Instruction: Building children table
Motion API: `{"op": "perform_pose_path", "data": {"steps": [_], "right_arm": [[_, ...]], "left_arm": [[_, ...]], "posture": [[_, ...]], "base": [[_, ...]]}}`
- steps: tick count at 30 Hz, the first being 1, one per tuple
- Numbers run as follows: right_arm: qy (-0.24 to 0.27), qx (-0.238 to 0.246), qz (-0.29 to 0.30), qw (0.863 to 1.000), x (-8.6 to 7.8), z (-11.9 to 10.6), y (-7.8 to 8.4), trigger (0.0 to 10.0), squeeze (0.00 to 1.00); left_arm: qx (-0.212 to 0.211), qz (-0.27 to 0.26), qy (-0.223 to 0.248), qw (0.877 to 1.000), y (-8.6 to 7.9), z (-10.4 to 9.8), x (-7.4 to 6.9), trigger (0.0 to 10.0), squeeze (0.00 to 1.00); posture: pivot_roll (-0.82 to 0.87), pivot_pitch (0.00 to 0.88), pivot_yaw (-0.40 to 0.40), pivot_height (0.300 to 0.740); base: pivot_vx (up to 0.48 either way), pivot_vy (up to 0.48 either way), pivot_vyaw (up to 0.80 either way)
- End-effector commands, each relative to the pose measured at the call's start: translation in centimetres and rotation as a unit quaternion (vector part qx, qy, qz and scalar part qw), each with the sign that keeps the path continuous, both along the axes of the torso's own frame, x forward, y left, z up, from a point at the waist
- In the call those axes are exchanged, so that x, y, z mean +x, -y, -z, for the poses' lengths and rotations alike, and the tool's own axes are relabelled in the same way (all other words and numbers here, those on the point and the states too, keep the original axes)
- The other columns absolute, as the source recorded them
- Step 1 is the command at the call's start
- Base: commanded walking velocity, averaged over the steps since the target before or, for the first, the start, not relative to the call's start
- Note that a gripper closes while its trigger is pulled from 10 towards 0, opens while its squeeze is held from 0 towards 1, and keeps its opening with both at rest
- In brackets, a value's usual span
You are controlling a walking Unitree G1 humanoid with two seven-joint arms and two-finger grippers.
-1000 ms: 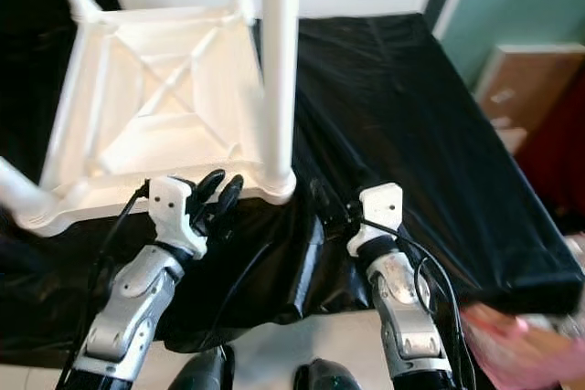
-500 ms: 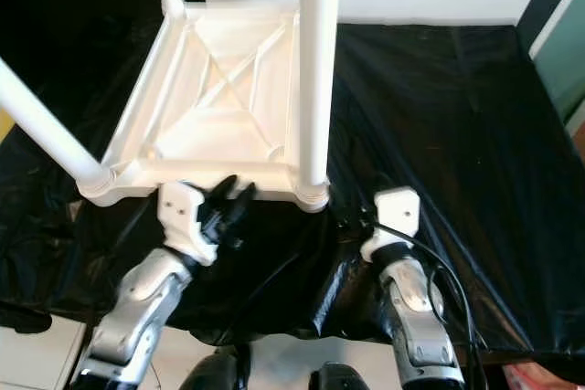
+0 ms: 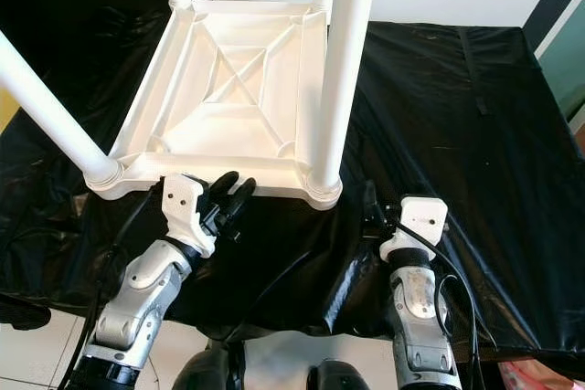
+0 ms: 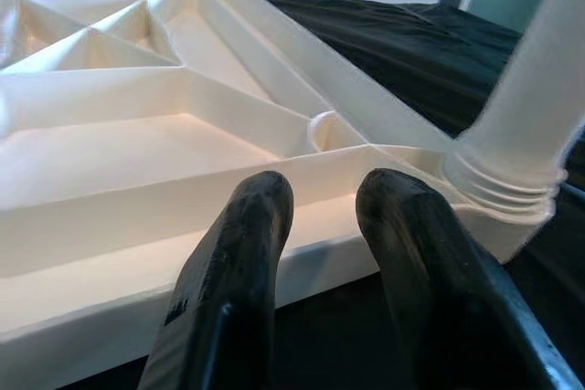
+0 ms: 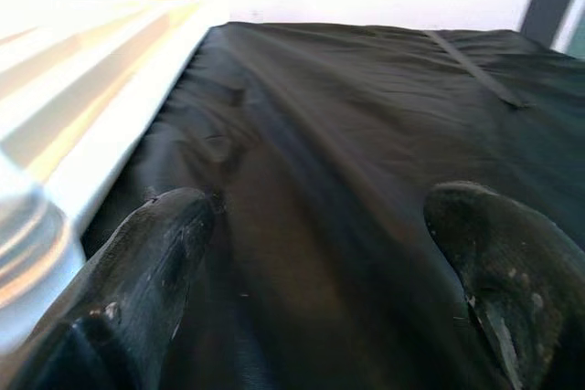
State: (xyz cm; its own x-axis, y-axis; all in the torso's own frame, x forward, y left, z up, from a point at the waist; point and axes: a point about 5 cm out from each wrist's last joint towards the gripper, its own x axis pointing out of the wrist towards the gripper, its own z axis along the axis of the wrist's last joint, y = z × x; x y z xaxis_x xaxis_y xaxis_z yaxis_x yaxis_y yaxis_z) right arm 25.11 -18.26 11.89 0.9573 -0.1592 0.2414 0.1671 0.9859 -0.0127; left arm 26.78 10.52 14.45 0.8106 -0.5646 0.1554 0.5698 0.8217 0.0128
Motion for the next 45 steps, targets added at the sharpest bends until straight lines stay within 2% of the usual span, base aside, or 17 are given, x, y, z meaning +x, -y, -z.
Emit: {"op": "perform_pose_path", "data": {"steps": [1, 5, 10, 24, 29, 38, 45], "right_arm": [[-0.011, 0.001, 0.020, 1.000, -0.4, 0.6, 0.5, 10.0, 0.00], [-0.014, -0.002, 0.044, 0.999, -0.6, 0.8, 0.9, 10.0, 0.00], [-0.031, 0.002, 0.109, 0.994, -1.7, 1.6, 1.7, 10.0, 0.00], [-0.036, 0.001, 0.140, 0.989, -2.6, 2.0, 1.8, 10.0, 0.00], [-0.040, -0.005, 0.151, 0.988, -3.3, 2.1, 1.9, 10.0, 0.00], [-0.033, -0.015, 0.143, 0.989, -3.9, 1.9, 1.8, 10.0, 0.00], [-0.024, -0.023, 0.077, 0.996, -2.7, 1.0, 0.6, 10.0, 0.00]], "left_arm": [[0.000, -0.012, -0.015, 1.000, -0.4, 0.5, 0.2, 10.0, 0.00], [0.000, -0.017, -0.014, 1.000, -0.7, 0.4, 0.5, 10.0, 0.00], [0.007, -0.019, -0.017, 1.000, -1.3, 0.4, 0.7, 10.0, 0.00], [0.011, -0.010, -0.018, 1.000, -1.0, 0.3, 0.7, 10.0, 0.00], [0.017, -0.003, -0.007, 1.000, -0.9, 0.2, 0.6, 10.0, 0.00], [0.032, 0.004, -0.003, 0.999, -0.4, 0.4, 0.5, 10.0, 0.00], [0.032, 0.013, -0.005, 0.999, 0.6, 0.6, 0.1, 10.0, 0.00]], "posture": [[0.00, 0.153, -0.012, 0.740], [0.00, 0.157, -0.007, 0.740], [0.00, 0.168, 0.002, 0.740], [-0.01, 0.181, 0.010, 0.740], [-0.02, 0.184, 0.011, 0.740], [-0.02, 0.180, 0.013, 0.740], [-0.02, 0.162, 0.001, 0.740]], "base": [[0.000, 0.000, 0.00], [0.000, 0.000, 0.00], [0.000, 0.277, 0.00], [0.000, 0.451, 0.00], [0.000, 0.127, 0.00], [0.000, 0.000, 0.00], [0.000, 0.000, 0.00]]}}
